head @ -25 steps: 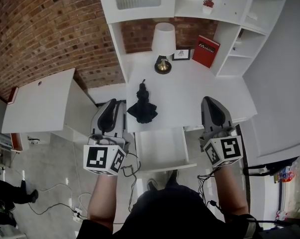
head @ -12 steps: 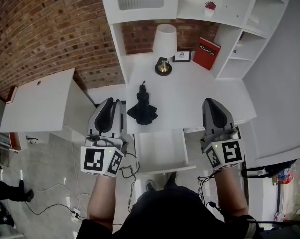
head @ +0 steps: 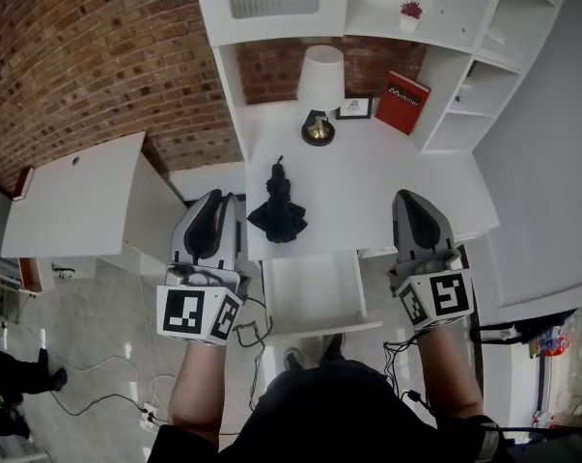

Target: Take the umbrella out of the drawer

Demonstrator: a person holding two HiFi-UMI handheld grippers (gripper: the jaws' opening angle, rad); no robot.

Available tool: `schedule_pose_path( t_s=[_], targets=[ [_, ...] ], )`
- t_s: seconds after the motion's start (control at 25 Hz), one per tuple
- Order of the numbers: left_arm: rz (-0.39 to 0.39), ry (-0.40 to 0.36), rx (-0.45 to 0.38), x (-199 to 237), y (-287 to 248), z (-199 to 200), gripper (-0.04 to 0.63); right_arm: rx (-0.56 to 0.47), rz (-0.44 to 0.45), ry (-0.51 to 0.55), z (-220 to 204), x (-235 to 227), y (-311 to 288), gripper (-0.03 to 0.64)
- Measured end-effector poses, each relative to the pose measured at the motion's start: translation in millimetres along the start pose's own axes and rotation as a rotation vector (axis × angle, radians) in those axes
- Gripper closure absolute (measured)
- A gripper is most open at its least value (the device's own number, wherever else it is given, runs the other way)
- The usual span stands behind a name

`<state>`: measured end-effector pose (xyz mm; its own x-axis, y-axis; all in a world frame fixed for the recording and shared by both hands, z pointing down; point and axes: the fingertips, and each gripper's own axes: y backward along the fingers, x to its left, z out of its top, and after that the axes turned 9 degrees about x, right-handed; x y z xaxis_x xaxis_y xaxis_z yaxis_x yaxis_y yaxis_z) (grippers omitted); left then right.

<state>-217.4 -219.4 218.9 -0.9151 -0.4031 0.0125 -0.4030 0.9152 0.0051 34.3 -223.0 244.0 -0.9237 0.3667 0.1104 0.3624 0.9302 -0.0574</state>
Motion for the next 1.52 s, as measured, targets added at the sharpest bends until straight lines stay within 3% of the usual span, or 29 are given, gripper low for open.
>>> schedule_pose_path(
  t_s=[1.52],
  targets=[
    [-0.007, 0.005, 0.023, 4.5, 4.2, -9.0, 0.529, 0.014, -0.004, -0.009, -3.8, 10.6, 0.4, 0.617]
  ],
)
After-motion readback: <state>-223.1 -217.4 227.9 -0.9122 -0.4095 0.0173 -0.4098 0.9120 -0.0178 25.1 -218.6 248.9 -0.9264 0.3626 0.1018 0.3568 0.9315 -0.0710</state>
